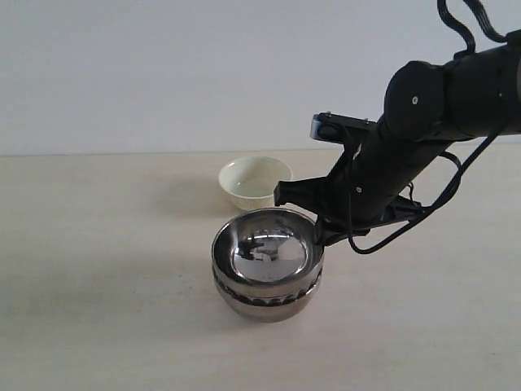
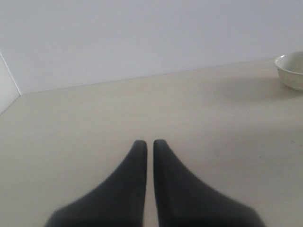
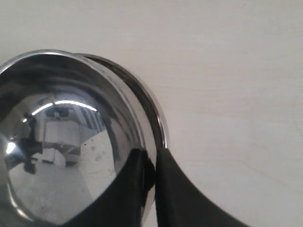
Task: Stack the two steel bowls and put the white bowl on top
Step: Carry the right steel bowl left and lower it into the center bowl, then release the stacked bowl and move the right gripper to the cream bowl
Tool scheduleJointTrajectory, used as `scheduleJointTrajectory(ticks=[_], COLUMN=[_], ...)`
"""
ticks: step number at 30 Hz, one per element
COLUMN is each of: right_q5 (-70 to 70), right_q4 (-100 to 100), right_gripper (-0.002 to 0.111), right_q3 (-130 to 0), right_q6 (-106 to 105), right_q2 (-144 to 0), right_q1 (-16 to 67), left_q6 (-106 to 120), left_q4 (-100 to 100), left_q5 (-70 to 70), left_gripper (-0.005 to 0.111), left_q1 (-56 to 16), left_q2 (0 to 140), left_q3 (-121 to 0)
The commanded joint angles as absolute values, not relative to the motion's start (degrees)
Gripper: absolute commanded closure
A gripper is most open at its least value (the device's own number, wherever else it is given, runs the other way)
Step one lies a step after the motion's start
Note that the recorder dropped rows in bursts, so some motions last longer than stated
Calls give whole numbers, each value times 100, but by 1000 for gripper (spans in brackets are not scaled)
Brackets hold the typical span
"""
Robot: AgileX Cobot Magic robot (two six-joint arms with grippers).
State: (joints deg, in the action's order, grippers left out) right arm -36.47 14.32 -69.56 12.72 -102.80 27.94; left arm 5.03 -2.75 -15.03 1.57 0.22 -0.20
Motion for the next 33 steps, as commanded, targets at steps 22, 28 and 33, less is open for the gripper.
scheduleJointTrajectory(ticks=[22, 28, 33], right_q5=[-3766, -3767, -3782], right_q4=[1115, 1116, 1233], right_gripper=[108, 108, 108], right_q3=[-6985, -6985, -6985], right_q6=[1094, 1094, 1094], right_q2=[-10238, -10252, -10252], right_q1=[2797, 2797, 2797], left_q6=[447, 447, 447], left_q4=[-236, -236, -236], left_q5=[-1464, -1464, -1464], left_gripper=[103, 103, 103], left_q1=[173, 173, 173], left_q2=[0, 0, 0], left_q3=[0, 0, 0])
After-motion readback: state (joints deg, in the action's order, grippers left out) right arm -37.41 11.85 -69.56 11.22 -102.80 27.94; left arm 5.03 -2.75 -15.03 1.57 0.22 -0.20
